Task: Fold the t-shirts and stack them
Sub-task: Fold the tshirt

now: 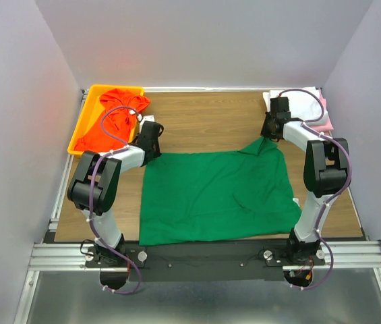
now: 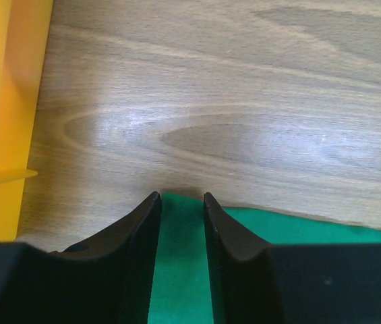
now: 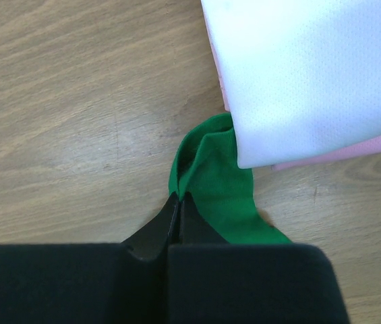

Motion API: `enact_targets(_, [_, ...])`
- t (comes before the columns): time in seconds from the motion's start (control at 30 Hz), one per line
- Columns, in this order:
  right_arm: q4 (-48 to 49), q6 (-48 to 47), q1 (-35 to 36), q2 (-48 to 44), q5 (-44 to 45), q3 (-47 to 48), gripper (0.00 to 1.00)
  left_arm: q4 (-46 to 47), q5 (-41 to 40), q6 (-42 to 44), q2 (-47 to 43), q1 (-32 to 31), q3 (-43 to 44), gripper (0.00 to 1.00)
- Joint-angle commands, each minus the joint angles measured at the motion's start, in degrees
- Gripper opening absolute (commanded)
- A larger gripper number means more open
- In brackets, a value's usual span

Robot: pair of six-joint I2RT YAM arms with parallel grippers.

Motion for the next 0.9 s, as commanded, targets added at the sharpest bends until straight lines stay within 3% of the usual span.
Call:
enact_targets(0.0, [0.3, 0.5, -0.7, 0.0, -0.6, -0.8, 0.0, -1.8, -2.1, 0.7, 0.9, 0.9, 1.2, 0.39])
enact_targets(0.23, [0.3, 0.6, -0.6, -0.1, -1.1, -0.8, 0.0, -2.5, -2.0, 0.8, 1.4, 1.3, 1.8, 0.35])
enact_targets(0.53, [0.2, 0.6, -0.7, -0.3, -1.5, -0.5, 0.0, -3.1, -1.4, 2.3, 2.1, 1.3, 3.0, 0.0])
enact_targets(0.87, [-2.1, 0.5, -1.9, 0.9, -4.0, 4.3, 0.0, -4.0, -0.9, 3.4, 2.7, 1.4, 6.4, 0.0])
